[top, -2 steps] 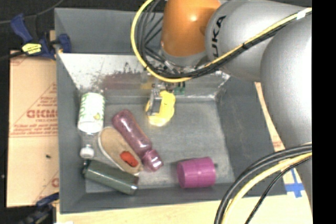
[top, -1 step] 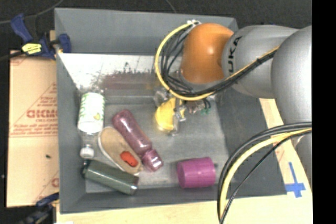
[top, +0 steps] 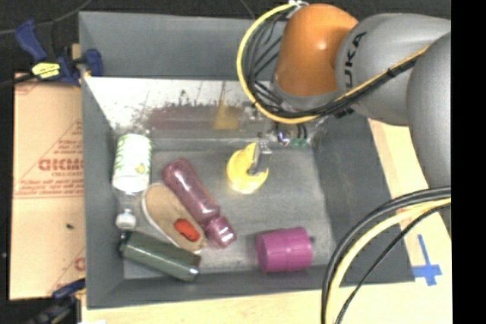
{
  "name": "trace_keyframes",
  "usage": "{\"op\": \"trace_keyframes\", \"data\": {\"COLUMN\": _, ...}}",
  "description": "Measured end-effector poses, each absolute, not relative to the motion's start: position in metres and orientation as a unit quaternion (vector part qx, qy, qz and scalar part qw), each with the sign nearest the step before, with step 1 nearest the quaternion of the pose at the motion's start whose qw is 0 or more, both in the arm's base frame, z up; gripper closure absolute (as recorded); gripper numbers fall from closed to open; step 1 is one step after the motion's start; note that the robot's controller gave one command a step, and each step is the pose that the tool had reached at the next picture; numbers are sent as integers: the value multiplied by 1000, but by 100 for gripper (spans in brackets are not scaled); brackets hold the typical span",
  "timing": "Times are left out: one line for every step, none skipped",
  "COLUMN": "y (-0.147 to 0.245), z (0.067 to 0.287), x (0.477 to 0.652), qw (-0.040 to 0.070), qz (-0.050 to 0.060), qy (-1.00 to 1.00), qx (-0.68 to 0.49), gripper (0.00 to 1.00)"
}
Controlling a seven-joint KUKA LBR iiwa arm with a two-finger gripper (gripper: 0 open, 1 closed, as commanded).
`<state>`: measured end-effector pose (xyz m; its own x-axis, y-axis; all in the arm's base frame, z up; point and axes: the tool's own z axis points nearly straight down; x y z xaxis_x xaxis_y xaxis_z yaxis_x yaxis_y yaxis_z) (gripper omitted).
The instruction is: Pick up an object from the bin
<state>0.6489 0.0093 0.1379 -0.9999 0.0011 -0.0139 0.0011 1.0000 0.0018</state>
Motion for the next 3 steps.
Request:
{"op": "trace_keyframes", "data": {"y": 2, "z": 100, "x": 655, "qw": 2, "qz": 0, "qy": 970, "qx": -244, "gripper": 0}}
{"op": "trace_keyframes", "data": {"y": -10, "z": 73, "x": 655, "qw": 10, "qz": 0, "qy": 976, "qx": -216, "gripper": 0}}
{"op": "trace_keyframes", "data": {"y": -22, "z": 76, "x": 659, "qw": 11, "qz": -3, "qy": 907, "qx": -420, "gripper": 100}}
